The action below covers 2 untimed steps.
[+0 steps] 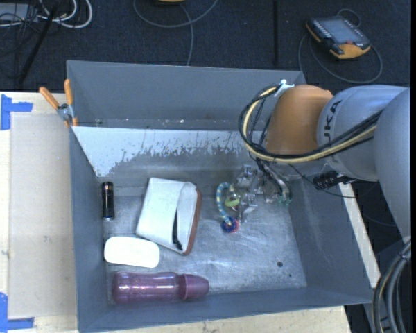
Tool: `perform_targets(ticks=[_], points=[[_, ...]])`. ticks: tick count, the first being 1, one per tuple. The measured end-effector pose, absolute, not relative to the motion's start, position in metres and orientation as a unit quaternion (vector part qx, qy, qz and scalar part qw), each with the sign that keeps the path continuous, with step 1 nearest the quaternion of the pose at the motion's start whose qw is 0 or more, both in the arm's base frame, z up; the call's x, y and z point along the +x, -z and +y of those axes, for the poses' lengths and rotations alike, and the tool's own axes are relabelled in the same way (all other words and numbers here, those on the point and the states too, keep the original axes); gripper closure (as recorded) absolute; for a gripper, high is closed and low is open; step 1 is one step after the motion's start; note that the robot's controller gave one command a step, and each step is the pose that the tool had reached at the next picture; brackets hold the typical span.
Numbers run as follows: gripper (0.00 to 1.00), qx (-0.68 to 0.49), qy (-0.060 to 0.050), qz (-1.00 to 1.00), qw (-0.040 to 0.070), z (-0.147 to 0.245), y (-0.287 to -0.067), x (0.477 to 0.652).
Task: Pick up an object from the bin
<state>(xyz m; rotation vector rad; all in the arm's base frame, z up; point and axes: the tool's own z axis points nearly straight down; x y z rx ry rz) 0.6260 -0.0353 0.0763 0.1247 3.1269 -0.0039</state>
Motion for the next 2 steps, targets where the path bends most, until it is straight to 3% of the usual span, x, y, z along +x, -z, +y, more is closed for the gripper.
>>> perform_targets(ticks=[1,2], points=[[1.00,0.039,0.001,0.999,0.006,-0.035,-0.076,0.626],[1.00,0.039,0.000,0.999,0.004,-0.035,-0.140,0.628]])
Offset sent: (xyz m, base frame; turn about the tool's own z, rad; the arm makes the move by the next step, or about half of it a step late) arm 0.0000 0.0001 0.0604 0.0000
